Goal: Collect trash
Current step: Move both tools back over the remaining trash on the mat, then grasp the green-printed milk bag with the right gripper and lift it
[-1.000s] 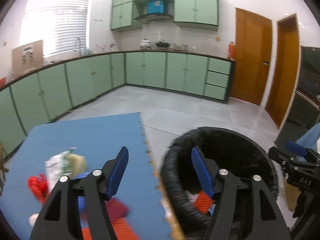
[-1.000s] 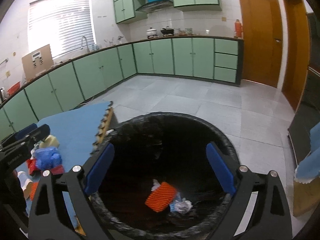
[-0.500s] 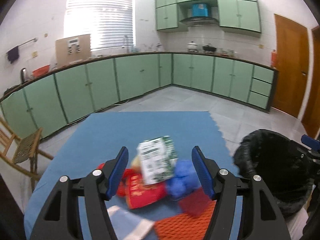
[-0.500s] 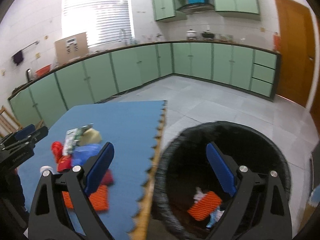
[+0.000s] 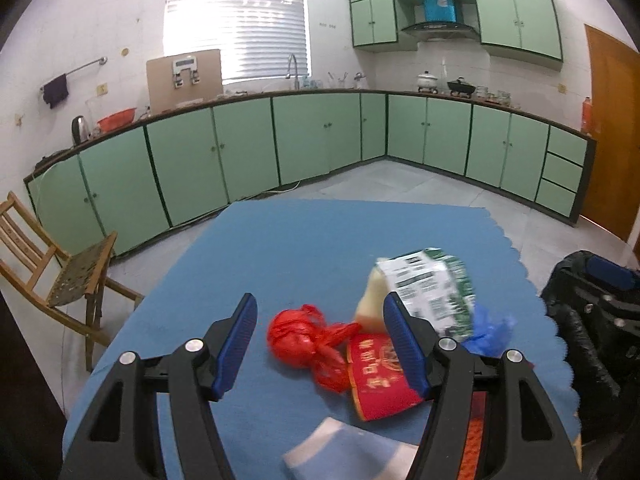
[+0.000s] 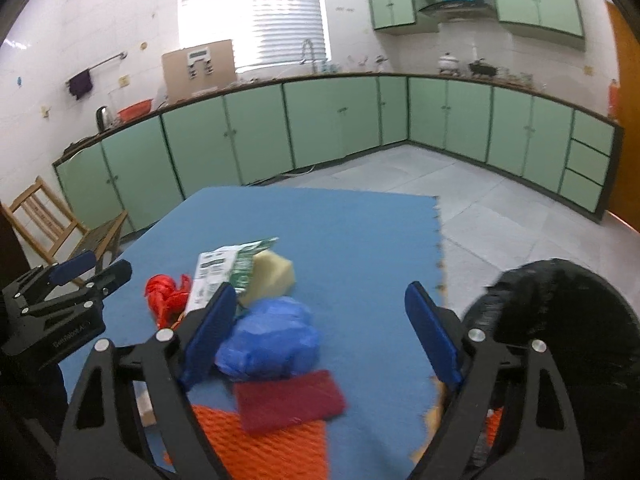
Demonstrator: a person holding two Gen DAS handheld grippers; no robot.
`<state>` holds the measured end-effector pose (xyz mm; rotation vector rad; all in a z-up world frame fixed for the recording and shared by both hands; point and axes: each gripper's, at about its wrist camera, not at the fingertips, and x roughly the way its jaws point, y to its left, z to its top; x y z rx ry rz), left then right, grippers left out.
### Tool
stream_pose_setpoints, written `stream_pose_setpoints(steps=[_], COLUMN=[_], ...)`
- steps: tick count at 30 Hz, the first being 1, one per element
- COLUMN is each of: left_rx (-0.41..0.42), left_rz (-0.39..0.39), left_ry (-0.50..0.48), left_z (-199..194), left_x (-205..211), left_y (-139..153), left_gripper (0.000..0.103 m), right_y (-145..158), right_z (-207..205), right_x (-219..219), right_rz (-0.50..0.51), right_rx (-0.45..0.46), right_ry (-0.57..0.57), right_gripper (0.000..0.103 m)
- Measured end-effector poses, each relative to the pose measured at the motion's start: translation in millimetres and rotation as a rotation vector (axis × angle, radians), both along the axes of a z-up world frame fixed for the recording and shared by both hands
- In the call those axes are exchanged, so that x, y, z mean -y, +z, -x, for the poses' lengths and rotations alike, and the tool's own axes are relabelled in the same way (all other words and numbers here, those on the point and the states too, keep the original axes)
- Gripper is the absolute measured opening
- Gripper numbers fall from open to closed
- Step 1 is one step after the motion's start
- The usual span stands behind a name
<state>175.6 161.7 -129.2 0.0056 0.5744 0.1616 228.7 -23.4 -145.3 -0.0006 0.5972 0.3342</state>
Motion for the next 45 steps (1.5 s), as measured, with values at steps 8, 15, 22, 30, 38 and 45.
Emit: stream_pose_setpoints(steps=[8, 15, 22, 30, 38, 45], left_rx=[-0.011, -0.017, -0.026, -0.028, -0.024, -0.015], left_rz=[0.006, 0.022, 0.028, 0.035, 0.038, 0.041], left_ry=[0.033, 0.057, 0.058, 0.065, 0.064, 0.058], left_z=[-16.5, -31.1, -38.2, -39.7, -37.6, -33.4], left_x=[-25.8, -43.4, -45.3, -49.1, -47.2, -42.2], left_y=[-7.9, -16.3, -23.1, -24.2, -22.2, -17.5], left_gripper=[0.063, 0.062, 0.062, 0.062, 0.062, 0.062], right_y=[-12.0, -21.8, -28.8, -24.0, -14.8, -5.0], right_z=[-25.6, -41.3, -48.2, -46.9, -38.6, -30.9], right_x=[-43.6, -68.2, -74.7, -87.0, -83.5, -80.2], right_rz=[-0.010, 0.004, 0.001, -0.001, -0.028, -0.067], right_rx=[-0.035, -0.068, -0.103, -0.108, -0.099, -0.095], right_ry=[0.073, 0.112, 0.140, 0.186, 0.220, 0.256], right_gripper=[0.074, 0.067, 0.058, 0.038, 0.021, 0.013])
